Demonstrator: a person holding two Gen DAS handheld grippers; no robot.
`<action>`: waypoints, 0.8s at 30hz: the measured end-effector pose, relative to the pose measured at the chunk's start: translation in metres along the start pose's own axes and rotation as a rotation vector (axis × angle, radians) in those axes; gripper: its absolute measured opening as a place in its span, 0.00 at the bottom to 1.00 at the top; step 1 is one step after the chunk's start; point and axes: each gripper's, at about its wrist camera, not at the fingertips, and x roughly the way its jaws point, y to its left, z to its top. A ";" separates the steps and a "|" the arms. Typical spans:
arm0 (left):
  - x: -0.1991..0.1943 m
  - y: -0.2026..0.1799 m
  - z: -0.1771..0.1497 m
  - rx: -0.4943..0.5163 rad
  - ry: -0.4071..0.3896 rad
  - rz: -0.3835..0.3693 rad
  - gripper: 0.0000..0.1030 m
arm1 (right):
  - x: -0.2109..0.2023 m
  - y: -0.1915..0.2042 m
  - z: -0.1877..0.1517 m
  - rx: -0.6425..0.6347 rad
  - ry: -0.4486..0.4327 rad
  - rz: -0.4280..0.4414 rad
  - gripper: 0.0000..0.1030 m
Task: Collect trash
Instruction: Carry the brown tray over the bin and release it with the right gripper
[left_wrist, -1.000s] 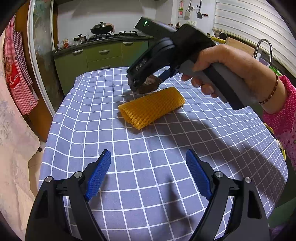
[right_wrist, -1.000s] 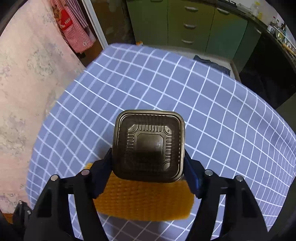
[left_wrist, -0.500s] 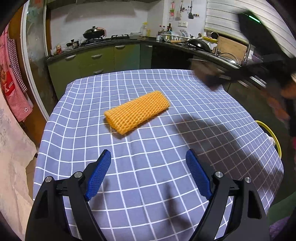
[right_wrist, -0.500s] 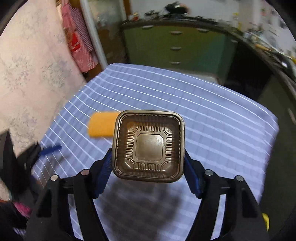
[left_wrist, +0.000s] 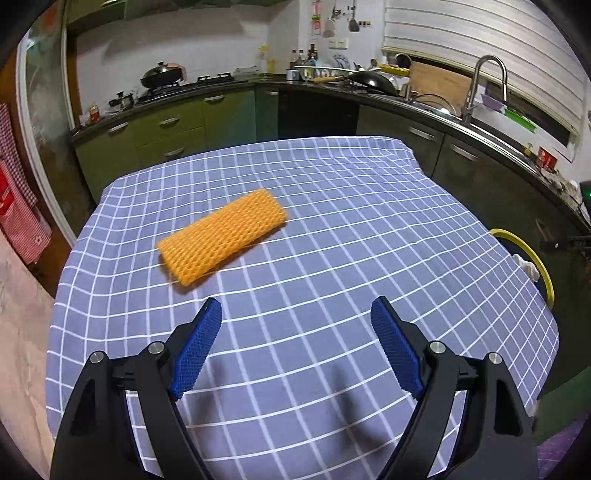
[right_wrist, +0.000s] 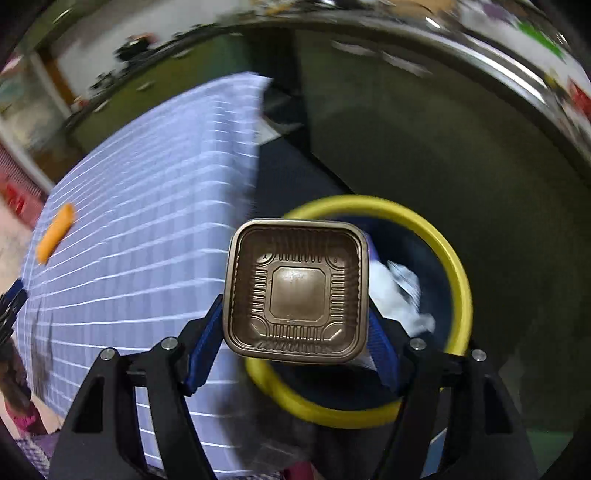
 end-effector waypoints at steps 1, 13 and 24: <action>0.000 -0.004 0.001 0.008 0.001 -0.003 0.80 | 0.004 -0.008 -0.002 0.020 0.002 -0.007 0.65; 0.000 -0.020 0.010 0.070 0.009 -0.010 0.80 | 0.034 -0.066 0.011 0.185 0.014 -0.047 0.78; 0.004 -0.019 0.011 0.093 0.013 -0.027 0.80 | -0.020 -0.014 -0.013 0.098 -0.100 0.042 0.81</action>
